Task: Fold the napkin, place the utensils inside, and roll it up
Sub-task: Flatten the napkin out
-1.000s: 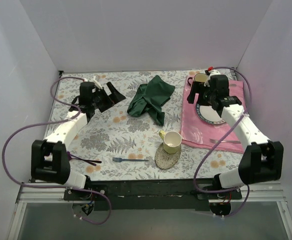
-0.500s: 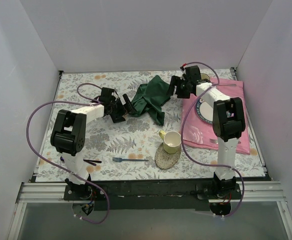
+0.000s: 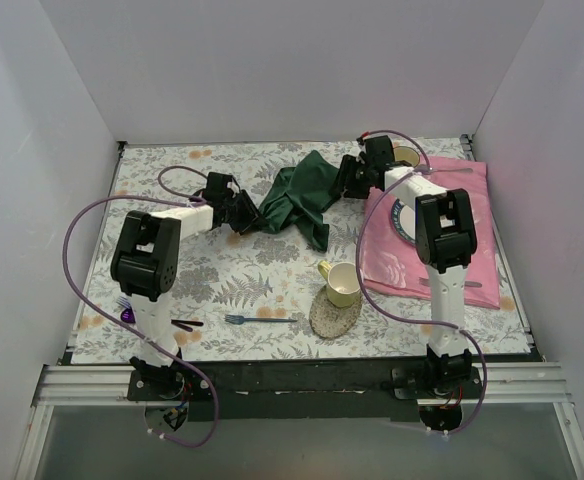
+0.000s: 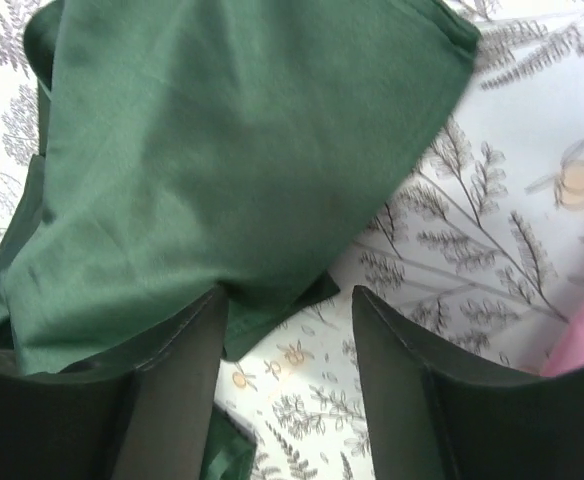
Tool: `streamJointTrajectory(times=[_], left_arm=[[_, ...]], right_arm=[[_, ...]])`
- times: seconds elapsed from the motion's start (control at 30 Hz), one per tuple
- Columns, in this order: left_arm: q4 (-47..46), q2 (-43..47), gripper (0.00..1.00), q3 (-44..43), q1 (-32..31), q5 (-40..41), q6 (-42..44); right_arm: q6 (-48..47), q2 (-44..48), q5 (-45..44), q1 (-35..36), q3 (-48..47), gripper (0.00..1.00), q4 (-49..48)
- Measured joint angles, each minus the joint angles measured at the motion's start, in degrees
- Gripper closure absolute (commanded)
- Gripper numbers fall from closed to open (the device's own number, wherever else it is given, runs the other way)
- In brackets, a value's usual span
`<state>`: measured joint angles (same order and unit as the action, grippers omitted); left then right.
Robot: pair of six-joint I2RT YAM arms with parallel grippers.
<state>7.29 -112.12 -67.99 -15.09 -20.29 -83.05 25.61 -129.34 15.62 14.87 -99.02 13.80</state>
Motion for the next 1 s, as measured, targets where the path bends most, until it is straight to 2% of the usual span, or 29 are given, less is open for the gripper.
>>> streamJointTrajectory(times=[0.1,0.17,0.3,0.47,0.6,0.83,0.9,0.97,1.0], left_arm=[[0.4,-1.1,1.0,-2.0,0.3,0.0,0.4],[0.9,-1.2,1.0,-2.8,0.5,0.0,0.7],[1.9,-1.1,1.0,-4.5,1.7,0.2,1.7],[4.5,0.1,1.0,-5.4,5.0,0.7,3.2],[6.9,3.3,1.0,-5.3,10.8,0.9,3.8],[8.8,17.0,1.0,2.0,21.2,5.0,3.6],[9.2,20.2,0.94,4.9,22.2,6.4,3.4],[9.5,21.7,0.75,6.9,22.7,7.0,3.3],[9.6,21.9,0.61,7.8,23.0,6.9,3.2]], right_arm=[[0.2,-1.6,1.0,-0.1,-1.2,0.6,-1.4],[0.3,-3.1,1.7,-0.2,-2.7,0.71,-1.9],[-0.4,-5.4,2.6,-0.3,-6.1,0.99,-1.8],[-2.1,-6.4,2.6,-0.3,-12.6,0.99,-0.9],[-3.4,-5.6,1.5,-0.3,-15.8,0.99,-1.3],[-5.4,-4.5,-2.3,-0.3,-18.1,0.99,-1.2],[-6.2,-4.5,-3.5,-0.3,-18.9,0.99,-0.5],[-6.7,-4.8,-4.1,-0.3,-20.3,0.99,0.2],[-7.3,-5.2,-4.3,-0.4,-21.4,0.71,0.5]])
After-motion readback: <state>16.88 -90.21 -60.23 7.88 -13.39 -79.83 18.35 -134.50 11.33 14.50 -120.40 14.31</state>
